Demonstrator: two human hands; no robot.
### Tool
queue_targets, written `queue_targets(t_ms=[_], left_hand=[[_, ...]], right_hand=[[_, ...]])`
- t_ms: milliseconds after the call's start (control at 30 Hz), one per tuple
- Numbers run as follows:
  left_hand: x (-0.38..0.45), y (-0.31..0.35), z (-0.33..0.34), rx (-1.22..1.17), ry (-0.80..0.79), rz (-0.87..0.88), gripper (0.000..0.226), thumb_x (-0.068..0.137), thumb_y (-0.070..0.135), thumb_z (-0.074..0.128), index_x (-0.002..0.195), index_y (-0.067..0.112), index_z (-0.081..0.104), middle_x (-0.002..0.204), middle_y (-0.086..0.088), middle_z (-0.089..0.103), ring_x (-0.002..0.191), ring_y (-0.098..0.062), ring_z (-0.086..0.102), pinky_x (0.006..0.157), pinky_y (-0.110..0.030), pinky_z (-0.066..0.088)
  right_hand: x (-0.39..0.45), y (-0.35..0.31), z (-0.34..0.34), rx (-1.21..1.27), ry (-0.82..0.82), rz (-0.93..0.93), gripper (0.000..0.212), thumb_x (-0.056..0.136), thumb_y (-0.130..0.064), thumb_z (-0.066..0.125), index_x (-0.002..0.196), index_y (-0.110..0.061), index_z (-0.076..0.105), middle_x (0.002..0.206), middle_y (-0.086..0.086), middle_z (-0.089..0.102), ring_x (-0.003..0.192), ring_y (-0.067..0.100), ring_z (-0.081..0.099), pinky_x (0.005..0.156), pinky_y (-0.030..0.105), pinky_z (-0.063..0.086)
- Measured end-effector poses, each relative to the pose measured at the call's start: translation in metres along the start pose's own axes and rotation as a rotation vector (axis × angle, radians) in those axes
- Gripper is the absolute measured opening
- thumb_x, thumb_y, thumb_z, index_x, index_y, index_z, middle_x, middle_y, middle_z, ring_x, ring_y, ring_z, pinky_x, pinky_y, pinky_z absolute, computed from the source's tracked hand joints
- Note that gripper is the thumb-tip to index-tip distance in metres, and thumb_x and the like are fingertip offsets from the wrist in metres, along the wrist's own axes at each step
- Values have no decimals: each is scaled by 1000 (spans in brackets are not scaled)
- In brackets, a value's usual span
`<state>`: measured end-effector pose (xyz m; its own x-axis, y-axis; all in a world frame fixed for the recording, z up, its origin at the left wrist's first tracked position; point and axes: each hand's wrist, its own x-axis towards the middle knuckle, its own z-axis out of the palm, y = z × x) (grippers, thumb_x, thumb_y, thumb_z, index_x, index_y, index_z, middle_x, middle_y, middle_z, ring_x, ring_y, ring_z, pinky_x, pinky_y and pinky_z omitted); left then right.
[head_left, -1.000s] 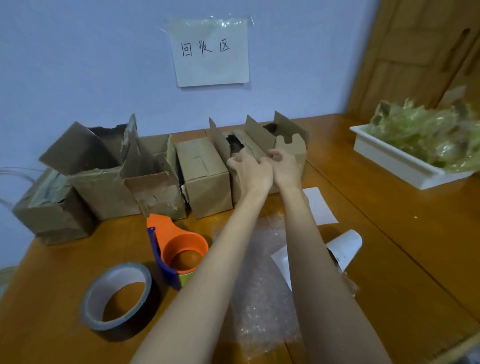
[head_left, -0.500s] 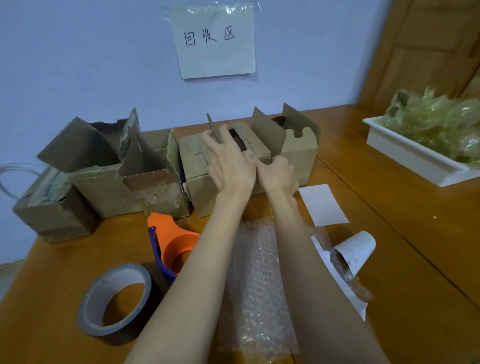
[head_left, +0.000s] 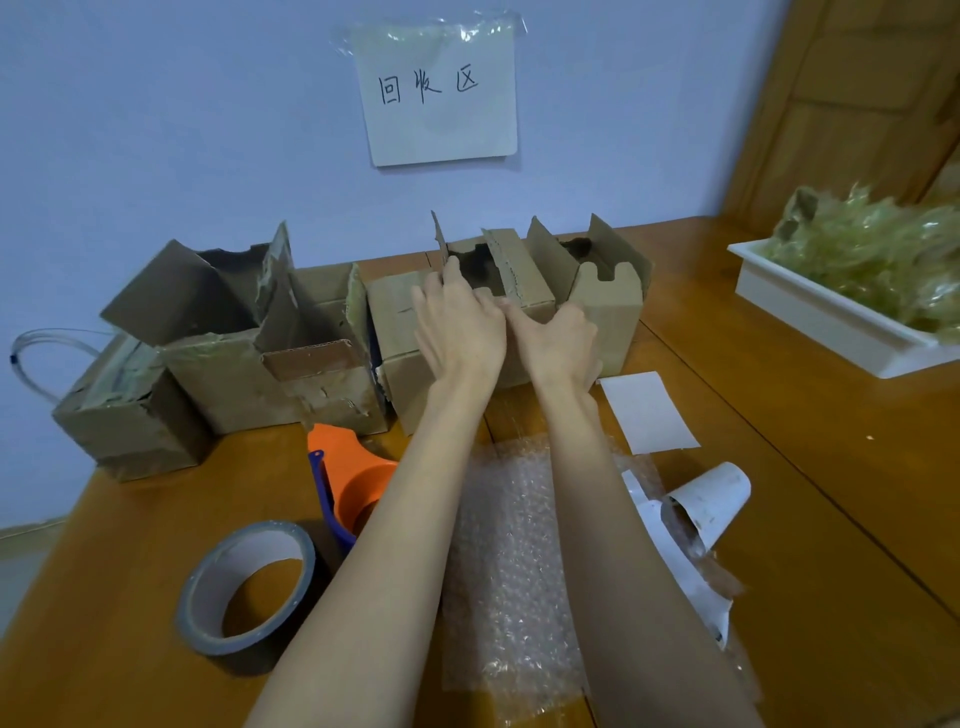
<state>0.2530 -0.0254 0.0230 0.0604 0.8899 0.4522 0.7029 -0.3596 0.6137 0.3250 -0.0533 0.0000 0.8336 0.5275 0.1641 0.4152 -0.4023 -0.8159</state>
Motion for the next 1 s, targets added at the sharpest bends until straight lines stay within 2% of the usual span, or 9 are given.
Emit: queue_targets(t_ms=[167, 267, 333, 467, 600, 667, 767, 867, 1000], left_hand=[[-5, -3, -16, 58, 55, 40, 48, 95, 14, 45, 143, 18, 42, 132, -4, 58, 122, -27, 43, 97, -34, 35], [-12, 4, -34, -49, 56, 63, 45, 95, 8, 44, 139, 20, 46, 129, -8, 56, 117, -28, 52, 94, -33, 38], [-18, 9, -47, -149, 57, 85, 43, 95, 4, 43, 134, 21, 50, 123, -9, 55, 110, -27, 56, 91, -31, 39], [-35, 16, -72, -313, 55, 114, 38, 93, 1, 40, 120, 21, 57, 115, -4, 54, 98, -18, 56, 75, -18, 27], [-54, 23, -102, -443, 118, 143, 34, 91, 1, 40, 110, 21, 59, 105, 1, 52, 75, -12, 50, 73, -22, 31], [-63, 23, -118, -495, 156, 159, 32, 90, 2, 42, 106, 22, 60, 103, 3, 52, 68, -4, 48, 72, -19, 37], [-78, 23, -141, -535, 222, 217, 21, 90, 7, 47, 100, 20, 61, 99, 4, 53, 68, 4, 48, 66, -9, 35], [-92, 16, -159, -547, 301, 257, 8, 86, 11, 57, 91, 17, 56, 96, 0, 56, 62, -5, 46, 63, -9, 34], [-105, -12, -180, -538, 411, 226, 19, 77, 2, 56, 88, 17, 52, 93, -2, 51, 58, -15, 41, 62, -22, 39]], right_hand=[[-11, -12, -18, 3, 36, -40, 71, 82, -61, 62, 127, -8, 47, 117, 10, 64, 108, 28, 61, 81, 36, 48], [-19, -16, -31, 29, 68, -51, 75, 80, -65, 61, 128, -9, 49, 111, 8, 65, 105, 27, 63, 83, 37, 52], [-27, -18, -45, 47, 84, -63, 70, 80, -64, 61, 125, -11, 51, 113, 6, 64, 106, 25, 60, 84, 36, 48], [-40, -19, -72, 62, 86, -88, 66, 78, -67, 60, 118, -15, 55, 110, 1, 65, 105, 23, 60, 76, 33, 43], [-58, -26, -93, 53, 99, -115, 72, 64, -80, 52, 98, -17, 62, 95, -1, 68, 92, 19, 61, 67, 31, 37], [-72, -31, -106, 48, 108, -137, 76, 62, -82, 51, 98, -16, 62, 91, -1, 68, 90, 19, 62, 66, 31, 38], [-97, -36, -126, 51, 113, -186, 82, 54, -88, 45, 92, -17, 62, 83, -2, 68, 82, 18, 64, 69, 34, 48], [-126, -41, -140, 43, 100, -236, 81, 52, -88, 45, 84, -16, 64, 76, -1, 68, 80, 18, 64, 73, 38, 53], [-162, -52, -134, 69, -5, -296, 71, 62, -82, 52, 87, -16, 61, 79, 1, 69, 86, 18, 63, 67, 32, 43]])
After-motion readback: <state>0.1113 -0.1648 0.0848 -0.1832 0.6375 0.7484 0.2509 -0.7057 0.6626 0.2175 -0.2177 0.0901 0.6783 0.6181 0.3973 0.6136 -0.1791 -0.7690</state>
